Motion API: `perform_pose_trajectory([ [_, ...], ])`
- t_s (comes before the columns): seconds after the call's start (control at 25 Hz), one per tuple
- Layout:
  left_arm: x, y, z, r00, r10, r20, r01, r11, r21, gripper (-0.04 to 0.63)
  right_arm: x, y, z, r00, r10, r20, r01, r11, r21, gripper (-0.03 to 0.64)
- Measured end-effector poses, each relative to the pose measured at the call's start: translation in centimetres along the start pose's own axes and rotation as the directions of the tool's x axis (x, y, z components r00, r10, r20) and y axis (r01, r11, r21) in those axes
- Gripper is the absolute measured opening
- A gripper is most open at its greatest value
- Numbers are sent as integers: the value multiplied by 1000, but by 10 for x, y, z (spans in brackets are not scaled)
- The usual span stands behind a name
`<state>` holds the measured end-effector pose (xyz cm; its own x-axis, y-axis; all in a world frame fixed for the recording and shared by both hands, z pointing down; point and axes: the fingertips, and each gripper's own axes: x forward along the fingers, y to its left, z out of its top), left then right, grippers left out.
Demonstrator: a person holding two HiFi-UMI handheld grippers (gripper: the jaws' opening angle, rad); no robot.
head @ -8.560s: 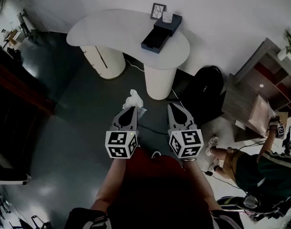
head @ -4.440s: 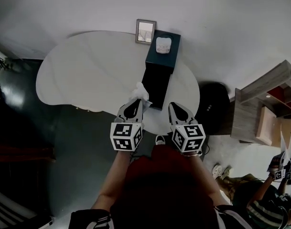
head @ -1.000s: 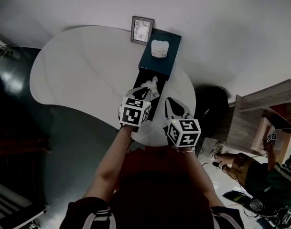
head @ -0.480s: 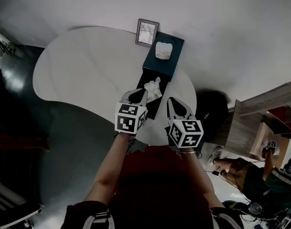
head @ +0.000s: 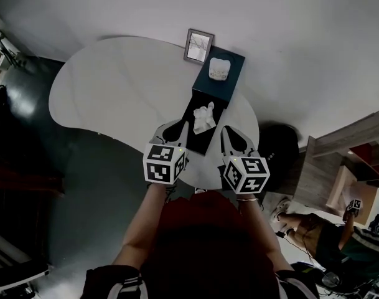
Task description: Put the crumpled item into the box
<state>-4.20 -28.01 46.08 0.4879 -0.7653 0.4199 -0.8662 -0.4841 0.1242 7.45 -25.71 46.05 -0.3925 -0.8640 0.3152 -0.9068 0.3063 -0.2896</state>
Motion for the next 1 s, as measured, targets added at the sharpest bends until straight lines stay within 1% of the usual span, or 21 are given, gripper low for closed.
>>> perform_pose_trajectory([
  [0.52,-42,13,6,994,63,91,-60,998,-34,25,-11,16,12,999,16,44,-15,999,-36,15],
  [1.0,-79,32,4,982,126,137,-118,991,-67,25,-13,47,16,996,51,78,-45,996,-74,15],
])
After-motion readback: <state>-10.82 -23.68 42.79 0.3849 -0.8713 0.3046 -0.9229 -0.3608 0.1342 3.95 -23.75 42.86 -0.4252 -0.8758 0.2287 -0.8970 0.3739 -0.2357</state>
